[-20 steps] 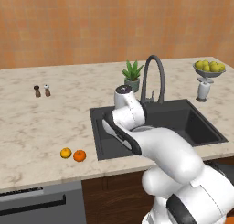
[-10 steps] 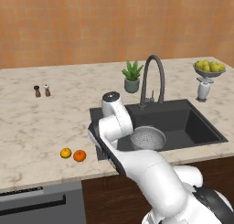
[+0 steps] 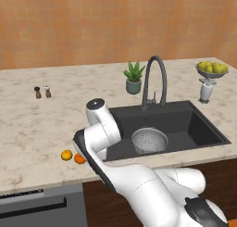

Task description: Put the colander in the sink, put the tangerine, orange in the colander, and turn on the sink faucet and pour water over the colander.

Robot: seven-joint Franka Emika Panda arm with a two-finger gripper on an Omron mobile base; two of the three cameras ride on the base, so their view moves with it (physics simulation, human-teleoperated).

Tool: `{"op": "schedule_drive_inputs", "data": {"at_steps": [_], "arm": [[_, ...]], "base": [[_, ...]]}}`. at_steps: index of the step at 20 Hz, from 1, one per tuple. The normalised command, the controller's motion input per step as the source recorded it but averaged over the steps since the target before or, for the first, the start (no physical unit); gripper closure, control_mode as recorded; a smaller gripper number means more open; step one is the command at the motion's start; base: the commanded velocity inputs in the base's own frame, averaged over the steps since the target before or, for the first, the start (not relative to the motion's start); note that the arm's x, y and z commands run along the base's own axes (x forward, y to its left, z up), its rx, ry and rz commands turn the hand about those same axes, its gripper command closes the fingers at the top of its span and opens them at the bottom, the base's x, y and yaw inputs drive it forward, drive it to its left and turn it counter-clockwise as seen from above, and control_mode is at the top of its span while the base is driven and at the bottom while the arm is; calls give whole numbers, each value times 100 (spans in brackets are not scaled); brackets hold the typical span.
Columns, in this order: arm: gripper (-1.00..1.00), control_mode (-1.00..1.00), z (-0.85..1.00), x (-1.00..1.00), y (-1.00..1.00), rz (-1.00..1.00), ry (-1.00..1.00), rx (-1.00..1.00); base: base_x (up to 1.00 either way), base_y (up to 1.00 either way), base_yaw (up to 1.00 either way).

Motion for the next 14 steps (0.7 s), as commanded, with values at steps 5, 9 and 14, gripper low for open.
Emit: {"op": "schedule_drive_inputs", "data": {"at_steps": [5,9,14], "arm": [[-100,-100,-3,-7,78,-6,0,0],[-100,-100,-19,-1,55,0,5,7],[-100,-100,-32,0,42,0,3,5]], "base": [[0,0,0],[0,0,0],[0,0,0]]}}
